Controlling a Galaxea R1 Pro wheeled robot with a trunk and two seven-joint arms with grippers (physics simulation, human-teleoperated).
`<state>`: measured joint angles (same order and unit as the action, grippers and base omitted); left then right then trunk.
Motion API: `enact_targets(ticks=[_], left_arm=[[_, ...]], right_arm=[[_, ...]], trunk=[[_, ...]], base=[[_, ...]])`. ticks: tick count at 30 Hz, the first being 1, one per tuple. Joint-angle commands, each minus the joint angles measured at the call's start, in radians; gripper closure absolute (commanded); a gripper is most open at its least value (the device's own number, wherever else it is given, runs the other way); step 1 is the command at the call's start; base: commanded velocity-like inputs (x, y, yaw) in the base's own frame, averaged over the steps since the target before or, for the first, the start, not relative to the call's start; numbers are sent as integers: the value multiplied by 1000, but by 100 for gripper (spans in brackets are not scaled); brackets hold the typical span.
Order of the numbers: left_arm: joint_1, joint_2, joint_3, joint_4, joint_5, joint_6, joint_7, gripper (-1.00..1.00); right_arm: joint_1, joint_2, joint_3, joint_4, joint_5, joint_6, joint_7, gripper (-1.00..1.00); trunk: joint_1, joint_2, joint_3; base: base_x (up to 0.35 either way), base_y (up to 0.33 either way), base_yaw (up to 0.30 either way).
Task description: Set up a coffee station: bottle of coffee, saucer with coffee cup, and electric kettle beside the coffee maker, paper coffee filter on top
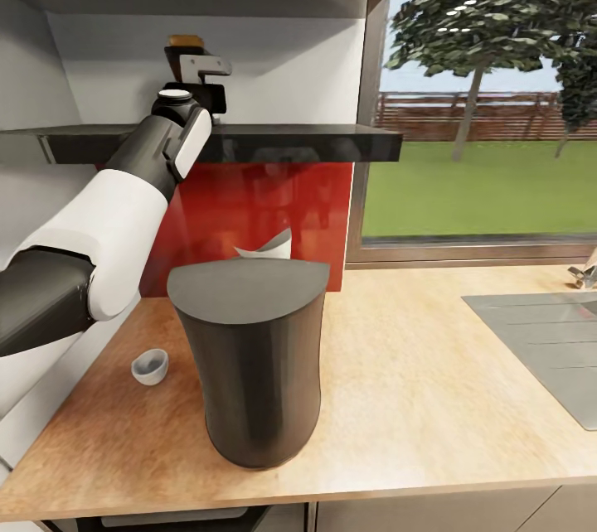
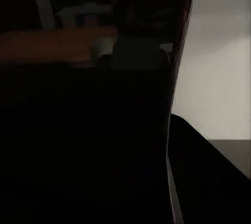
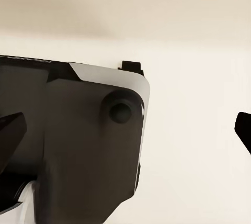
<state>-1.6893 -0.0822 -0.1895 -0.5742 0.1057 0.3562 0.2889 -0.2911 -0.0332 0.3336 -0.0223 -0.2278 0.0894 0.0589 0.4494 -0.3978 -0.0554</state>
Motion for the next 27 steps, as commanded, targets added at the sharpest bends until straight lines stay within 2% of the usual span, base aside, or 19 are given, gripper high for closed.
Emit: enact_targets(ticks=[1, 10, 23, 27], left_arm=[[-1, 1, -7, -1, 8, 4, 8, 100], [-1, 0, -8, -2, 9, 3, 7, 100], [-2, -2, -11, -71, 8, 10, 5, 100], [-1, -2, -9, -70, -7, 12, 6, 100]], right_arm=[[0, -1, 8, -2, -10, 6, 2, -100], [-1, 1, 9, -4, -11, 5, 3, -100], [0, 17, 12, -9, -13, 1, 12, -100], [0, 18, 10, -10, -15, 0, 12, -100]], trunk=[[1, -2, -2], [1, -2, -2], [1, -2, -2], [1, -2, -2]], base=[[0, 0, 0], [0, 0, 0], [0, 0, 0], [-1, 0, 0]])
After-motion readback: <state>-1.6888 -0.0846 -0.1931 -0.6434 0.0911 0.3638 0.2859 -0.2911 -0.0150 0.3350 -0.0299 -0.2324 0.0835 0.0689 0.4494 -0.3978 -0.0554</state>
